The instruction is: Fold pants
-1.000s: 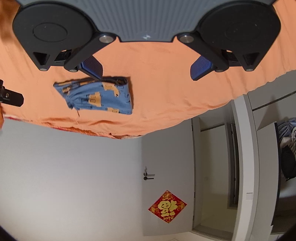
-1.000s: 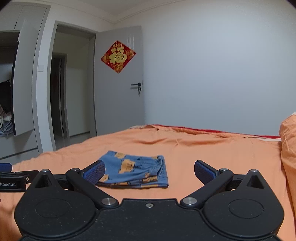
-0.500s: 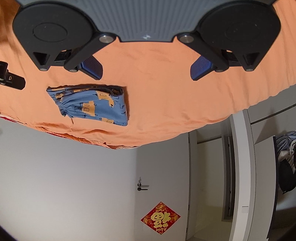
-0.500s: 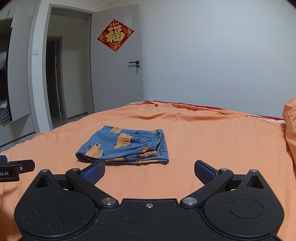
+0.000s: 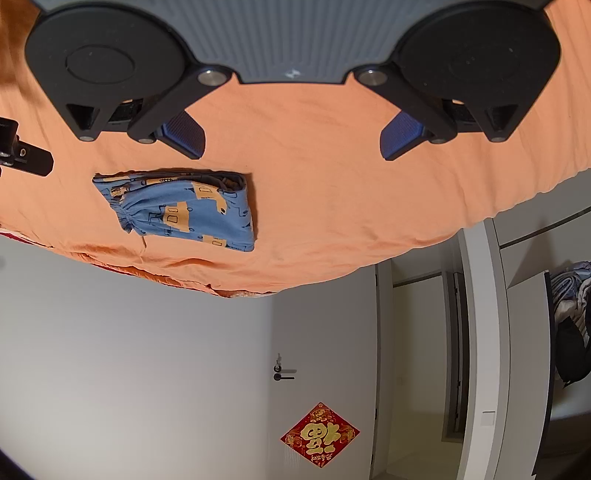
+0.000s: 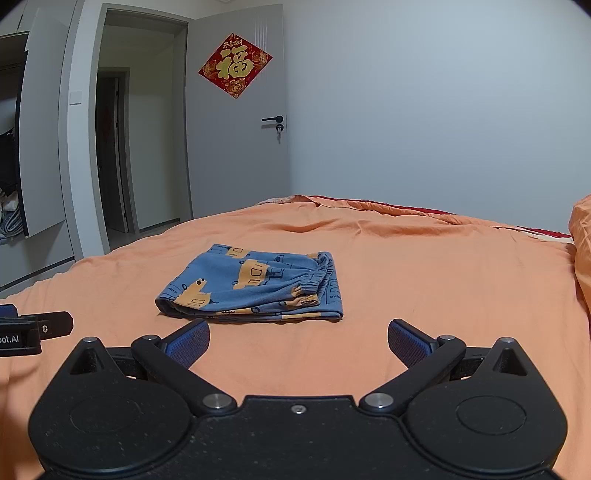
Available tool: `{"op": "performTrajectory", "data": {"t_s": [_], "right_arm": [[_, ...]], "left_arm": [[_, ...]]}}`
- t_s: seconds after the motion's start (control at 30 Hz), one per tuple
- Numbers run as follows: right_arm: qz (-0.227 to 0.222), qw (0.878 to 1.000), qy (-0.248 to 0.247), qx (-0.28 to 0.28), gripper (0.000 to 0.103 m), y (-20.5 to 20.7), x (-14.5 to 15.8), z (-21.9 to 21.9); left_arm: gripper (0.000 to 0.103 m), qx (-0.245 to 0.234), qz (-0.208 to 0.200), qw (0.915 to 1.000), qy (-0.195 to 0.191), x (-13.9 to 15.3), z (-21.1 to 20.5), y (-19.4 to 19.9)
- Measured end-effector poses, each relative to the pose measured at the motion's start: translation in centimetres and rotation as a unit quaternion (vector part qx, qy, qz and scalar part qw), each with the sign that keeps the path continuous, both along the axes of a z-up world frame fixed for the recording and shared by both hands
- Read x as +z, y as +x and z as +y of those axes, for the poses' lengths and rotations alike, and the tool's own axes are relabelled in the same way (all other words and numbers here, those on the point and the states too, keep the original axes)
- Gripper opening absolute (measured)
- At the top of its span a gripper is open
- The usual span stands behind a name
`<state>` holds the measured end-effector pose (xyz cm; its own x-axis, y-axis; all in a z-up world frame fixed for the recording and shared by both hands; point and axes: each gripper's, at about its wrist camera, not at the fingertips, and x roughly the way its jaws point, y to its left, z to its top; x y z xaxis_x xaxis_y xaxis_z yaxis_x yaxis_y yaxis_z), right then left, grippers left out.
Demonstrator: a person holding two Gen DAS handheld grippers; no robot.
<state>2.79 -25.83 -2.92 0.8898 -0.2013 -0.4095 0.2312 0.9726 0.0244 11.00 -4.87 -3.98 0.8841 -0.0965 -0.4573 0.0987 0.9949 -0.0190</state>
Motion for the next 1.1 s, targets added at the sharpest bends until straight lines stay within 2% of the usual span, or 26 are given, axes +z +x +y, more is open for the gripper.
{"op": "performTrajectory", "data": {"t_s": [1.1], "right_arm": [[0.004,1.0,0.002,0.001,0.102,0.04,-0.2,0.03]], "left_arm": [[0.103,-0.002,0.003,1.0,0.003,-0.1,-0.24,-0.11]]}}
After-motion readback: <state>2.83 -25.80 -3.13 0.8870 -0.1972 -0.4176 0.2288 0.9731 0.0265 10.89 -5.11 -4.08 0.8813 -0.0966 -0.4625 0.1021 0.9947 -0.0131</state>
